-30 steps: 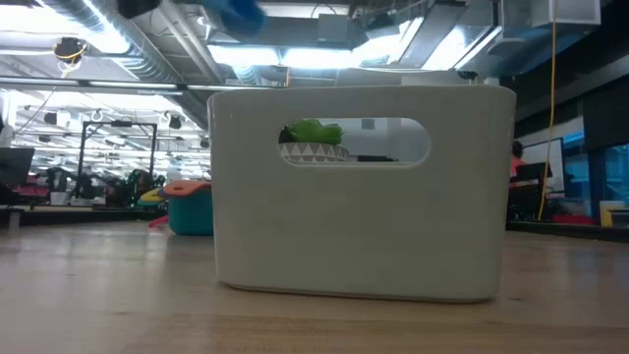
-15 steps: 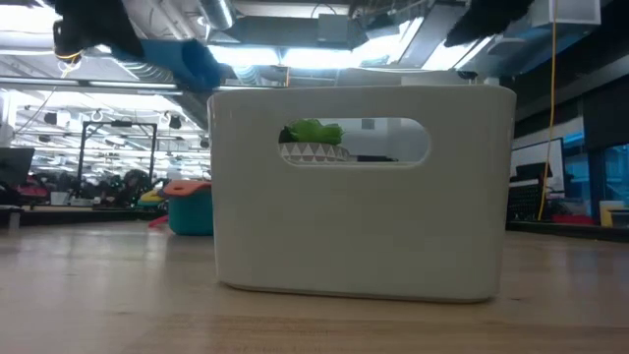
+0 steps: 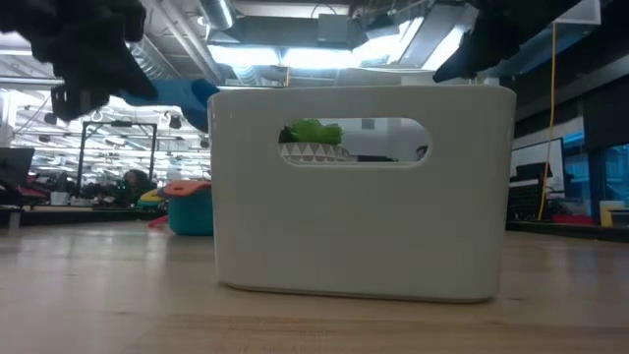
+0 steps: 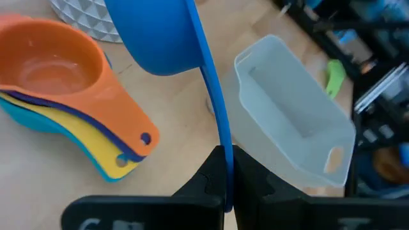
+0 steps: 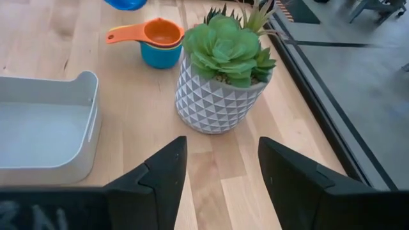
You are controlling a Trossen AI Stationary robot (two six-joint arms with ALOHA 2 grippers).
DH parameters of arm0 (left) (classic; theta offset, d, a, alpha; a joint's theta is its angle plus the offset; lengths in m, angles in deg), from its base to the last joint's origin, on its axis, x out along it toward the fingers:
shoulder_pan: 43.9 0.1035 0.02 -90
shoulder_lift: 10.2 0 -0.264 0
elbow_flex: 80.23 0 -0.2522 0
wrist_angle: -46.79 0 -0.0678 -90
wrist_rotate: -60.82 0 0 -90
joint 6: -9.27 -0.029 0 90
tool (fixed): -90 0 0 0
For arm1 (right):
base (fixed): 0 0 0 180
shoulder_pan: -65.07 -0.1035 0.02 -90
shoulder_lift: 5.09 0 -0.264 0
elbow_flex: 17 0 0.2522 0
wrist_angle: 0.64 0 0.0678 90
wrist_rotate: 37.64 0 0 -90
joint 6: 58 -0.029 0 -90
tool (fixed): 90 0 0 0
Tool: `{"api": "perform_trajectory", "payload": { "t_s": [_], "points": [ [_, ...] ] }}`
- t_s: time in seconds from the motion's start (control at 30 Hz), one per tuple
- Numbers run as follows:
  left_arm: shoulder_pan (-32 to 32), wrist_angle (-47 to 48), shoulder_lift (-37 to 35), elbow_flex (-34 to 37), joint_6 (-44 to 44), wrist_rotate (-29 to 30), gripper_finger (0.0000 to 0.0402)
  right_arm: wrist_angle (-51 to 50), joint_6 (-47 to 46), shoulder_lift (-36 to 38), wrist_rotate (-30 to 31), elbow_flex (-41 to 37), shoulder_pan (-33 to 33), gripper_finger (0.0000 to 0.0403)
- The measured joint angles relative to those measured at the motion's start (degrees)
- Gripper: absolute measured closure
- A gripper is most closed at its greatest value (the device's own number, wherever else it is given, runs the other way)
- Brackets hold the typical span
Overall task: Nest measuring cups in basket
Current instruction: Stack the blue measuring cup on top of the orange measuring cup
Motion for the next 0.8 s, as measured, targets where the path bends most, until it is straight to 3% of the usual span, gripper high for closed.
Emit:
{"api": "perform_trajectory", "payload": {
  "t_s": [0.37, 0.6, 0.8],
  "points": [
    [0.07, -21.80, 0.00, 13.67, 9.37, 8.23, 0.0401, 0.32, 0.02, 0.00, 0.00, -0.13, 0.00, 0.0205],
    [0.19, -24.70, 0.00, 16.79, 18.37, 11.00, 0.0401, 0.37, 0.02, 0.00, 0.00, -0.13, 0.00, 0.0205],
    [2.36, -25.41, 0.00, 16.84, 19.03, 11.20, 0.0401, 0.37, 0.04, 0.00, 0.02, -0.13, 0.02, 0.0205]
  ]
}}
